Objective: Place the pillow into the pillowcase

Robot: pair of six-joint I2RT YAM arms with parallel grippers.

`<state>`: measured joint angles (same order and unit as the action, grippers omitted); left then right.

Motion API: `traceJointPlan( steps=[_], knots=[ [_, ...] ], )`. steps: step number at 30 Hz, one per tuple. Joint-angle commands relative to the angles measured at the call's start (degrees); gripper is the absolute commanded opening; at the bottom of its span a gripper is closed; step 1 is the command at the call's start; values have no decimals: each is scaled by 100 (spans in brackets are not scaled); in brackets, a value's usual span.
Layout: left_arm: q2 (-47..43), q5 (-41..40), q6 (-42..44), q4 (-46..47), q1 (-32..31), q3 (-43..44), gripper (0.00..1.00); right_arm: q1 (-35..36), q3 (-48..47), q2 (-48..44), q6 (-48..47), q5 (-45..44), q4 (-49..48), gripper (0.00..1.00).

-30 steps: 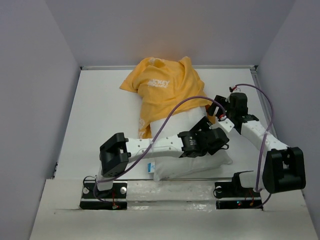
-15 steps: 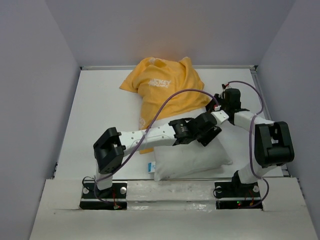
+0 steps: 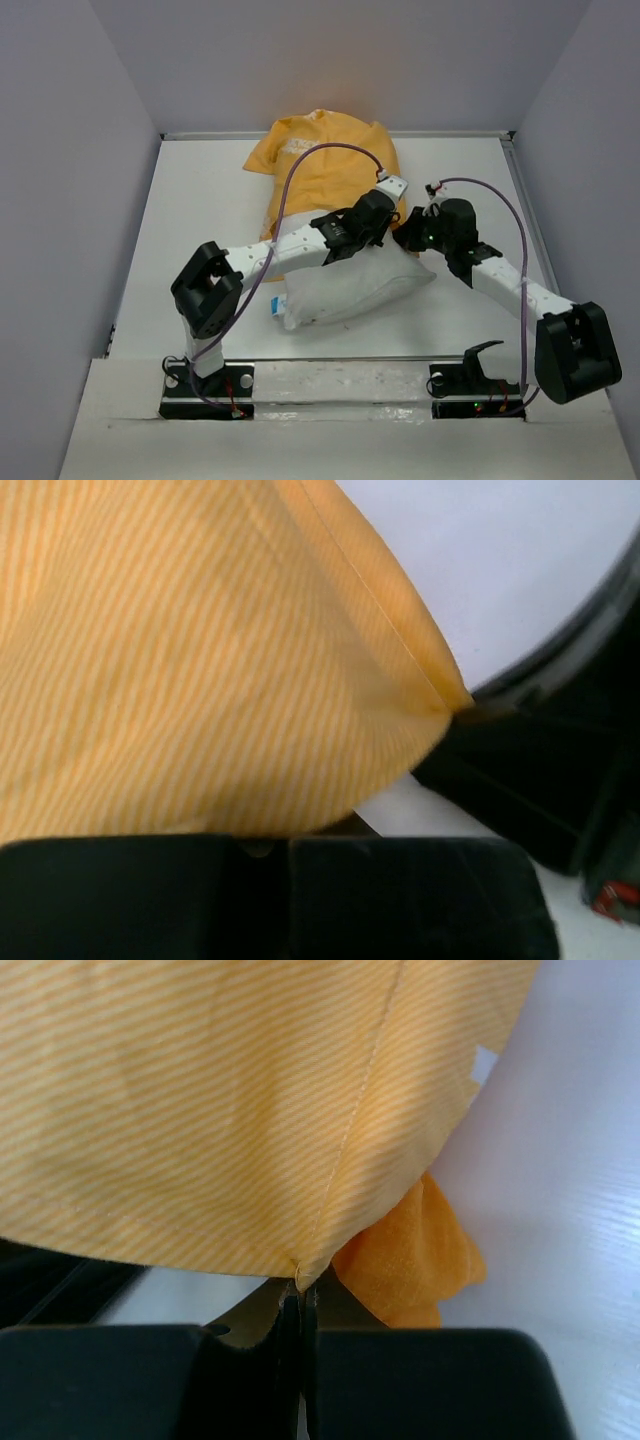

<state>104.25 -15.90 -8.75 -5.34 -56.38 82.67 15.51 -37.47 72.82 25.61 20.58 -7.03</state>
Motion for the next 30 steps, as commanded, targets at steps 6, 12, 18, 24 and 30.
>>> traceJointPlan(
  steps=[6,12,18,24,30],
  knots=[
    [-133,-925,-784,1835,540,-436,0,726,-68,-1436,-486,194,2003,0],
    [-414,-748,-1269,2424,75,-726,0,726,-445,-1559,-196,-757,2196,57],
    [-1108,-178,-1427,2591,-206,-832,40,726,-1525,-2156,-460,-924,2986,75],
    [-2187,124,-1252,2205,-163,-1137,81,944,-1763,-2176,-416,-485,3085,76],
    [-4235,-186,-1909,1669,1320,-2973,82,2700,-2272,-1228,-477,-1686,2944,79]
  ],
)
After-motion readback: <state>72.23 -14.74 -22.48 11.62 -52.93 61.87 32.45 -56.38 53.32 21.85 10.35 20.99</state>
